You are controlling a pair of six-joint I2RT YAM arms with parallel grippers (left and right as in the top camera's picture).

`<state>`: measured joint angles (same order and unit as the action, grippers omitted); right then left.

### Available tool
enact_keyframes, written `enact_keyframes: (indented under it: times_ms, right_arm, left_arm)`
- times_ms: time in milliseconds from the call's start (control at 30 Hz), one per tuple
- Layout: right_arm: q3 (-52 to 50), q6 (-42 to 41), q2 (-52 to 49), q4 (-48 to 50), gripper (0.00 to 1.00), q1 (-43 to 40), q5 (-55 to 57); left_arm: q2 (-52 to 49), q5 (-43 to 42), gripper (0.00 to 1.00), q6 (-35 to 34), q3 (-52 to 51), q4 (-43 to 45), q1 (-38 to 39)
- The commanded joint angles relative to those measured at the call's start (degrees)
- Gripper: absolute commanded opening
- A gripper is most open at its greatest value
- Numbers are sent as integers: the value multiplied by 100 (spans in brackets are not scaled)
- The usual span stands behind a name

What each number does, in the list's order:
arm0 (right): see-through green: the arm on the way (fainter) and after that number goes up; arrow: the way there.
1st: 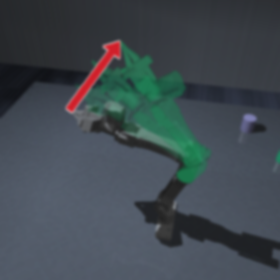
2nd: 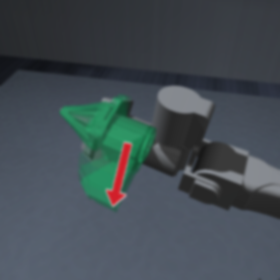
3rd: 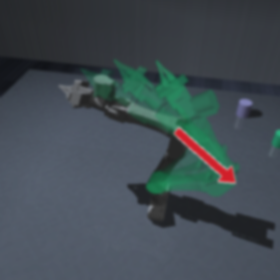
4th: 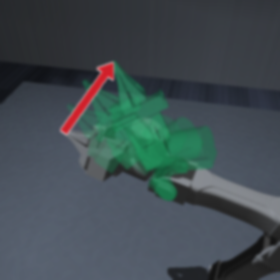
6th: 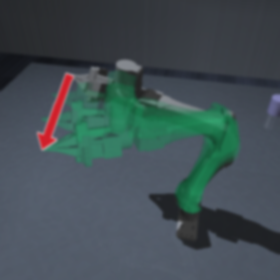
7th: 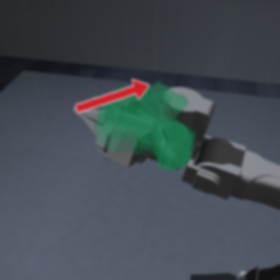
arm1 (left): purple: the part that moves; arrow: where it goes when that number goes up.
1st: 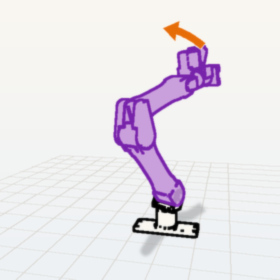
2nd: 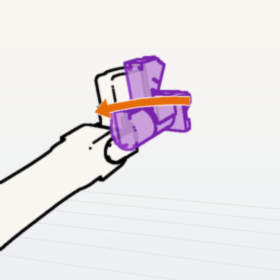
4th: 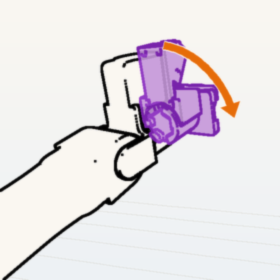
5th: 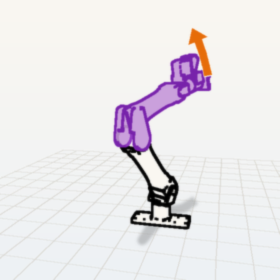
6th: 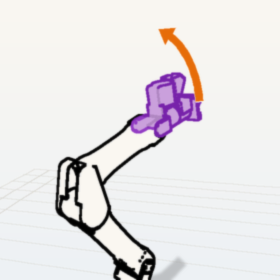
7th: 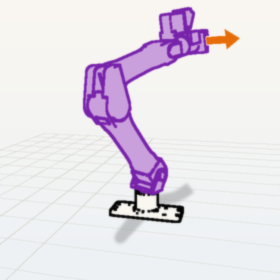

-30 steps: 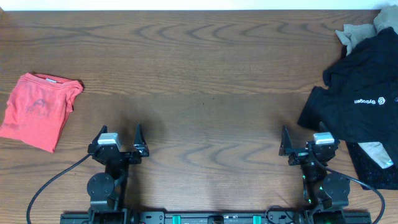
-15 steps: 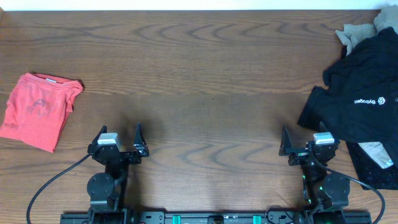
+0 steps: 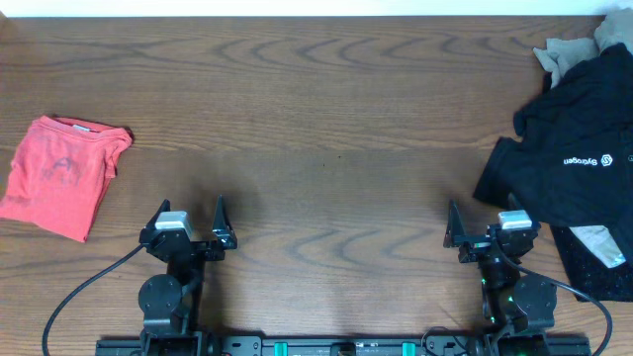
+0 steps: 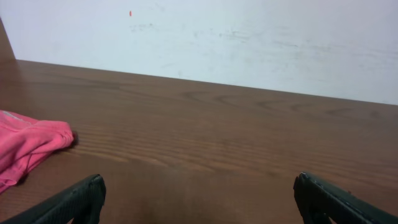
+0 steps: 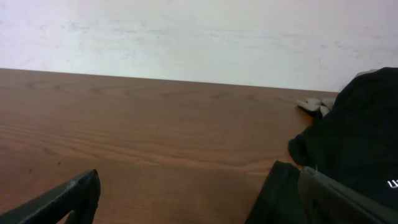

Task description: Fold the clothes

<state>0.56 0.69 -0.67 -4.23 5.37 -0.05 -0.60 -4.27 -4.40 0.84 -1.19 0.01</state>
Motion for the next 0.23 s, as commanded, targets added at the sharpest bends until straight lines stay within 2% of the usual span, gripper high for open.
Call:
enact_keyframes:
  times_ms: [0, 200]
  right_arm:
    - [-24, 68, 35, -2, 99, -70, -20]
    - [-24, 68, 35, -2, 99, -70, -20]
  left_arm:
    - [26, -61, 98, 76, -61, -240, -26]
    - [26, -61, 97, 76, -61, -240, -26]
